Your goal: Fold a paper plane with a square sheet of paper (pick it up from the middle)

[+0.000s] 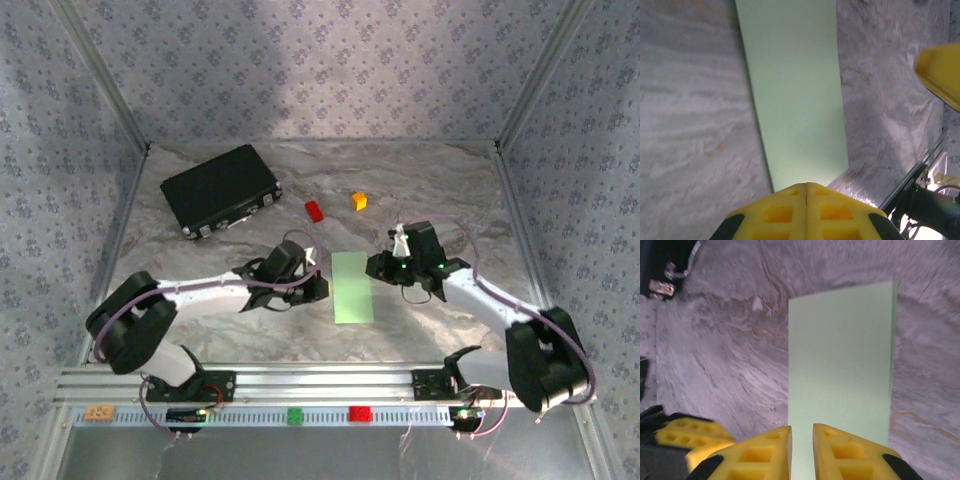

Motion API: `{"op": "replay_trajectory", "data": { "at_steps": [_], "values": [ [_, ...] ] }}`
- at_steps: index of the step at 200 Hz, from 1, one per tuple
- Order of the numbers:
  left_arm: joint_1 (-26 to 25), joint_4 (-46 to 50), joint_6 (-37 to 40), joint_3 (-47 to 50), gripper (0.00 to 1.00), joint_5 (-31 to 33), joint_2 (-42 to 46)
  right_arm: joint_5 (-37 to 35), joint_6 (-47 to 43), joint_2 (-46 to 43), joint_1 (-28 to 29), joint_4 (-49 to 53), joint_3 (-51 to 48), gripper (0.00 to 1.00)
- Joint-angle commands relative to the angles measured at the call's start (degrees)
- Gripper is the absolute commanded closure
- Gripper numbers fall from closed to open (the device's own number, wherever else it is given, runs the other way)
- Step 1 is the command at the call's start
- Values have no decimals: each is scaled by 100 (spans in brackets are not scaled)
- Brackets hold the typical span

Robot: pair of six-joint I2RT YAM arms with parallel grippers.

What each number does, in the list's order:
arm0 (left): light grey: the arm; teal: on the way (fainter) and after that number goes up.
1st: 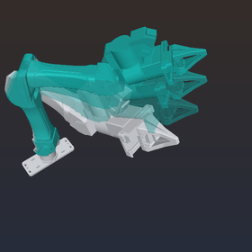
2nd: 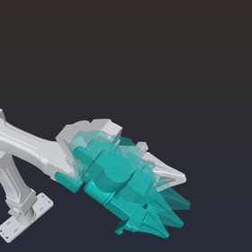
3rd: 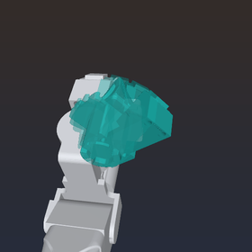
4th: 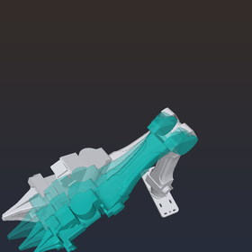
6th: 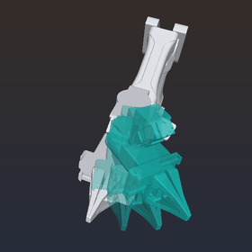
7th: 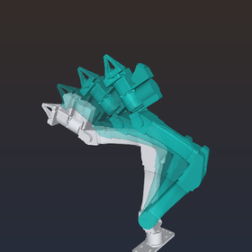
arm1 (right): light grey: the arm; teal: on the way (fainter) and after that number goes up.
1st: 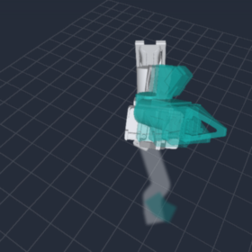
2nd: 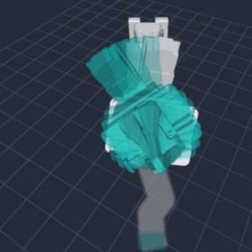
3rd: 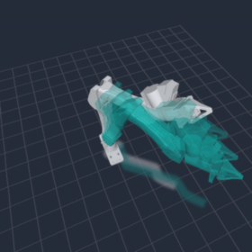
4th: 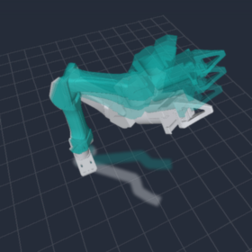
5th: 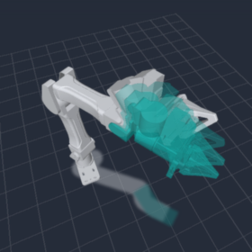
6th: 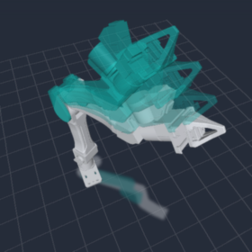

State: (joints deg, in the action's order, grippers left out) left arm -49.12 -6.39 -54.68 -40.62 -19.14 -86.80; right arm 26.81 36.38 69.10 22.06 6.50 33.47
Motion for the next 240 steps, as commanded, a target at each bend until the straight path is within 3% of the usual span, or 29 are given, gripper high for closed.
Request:
{"op": "replay_trajectory", "data": {
  "at_steps": [1,48,107,240],
  "values": [
    [191,-196,86,-542,94,-453,-450,-163,135,-475,-144,750,-335,78],
    [541,-135,168,-1486,93,-455,-1565,171,734,-809,-28,647,-931,74],
    [735,278,446,-2487,93,-582,-2600,45,1043,-988,412,720,-1140,74],
    [912,-283,186,-1659,97,-666,-2956,325,1396,-682,703,546,-1345,61]
  ]
}}
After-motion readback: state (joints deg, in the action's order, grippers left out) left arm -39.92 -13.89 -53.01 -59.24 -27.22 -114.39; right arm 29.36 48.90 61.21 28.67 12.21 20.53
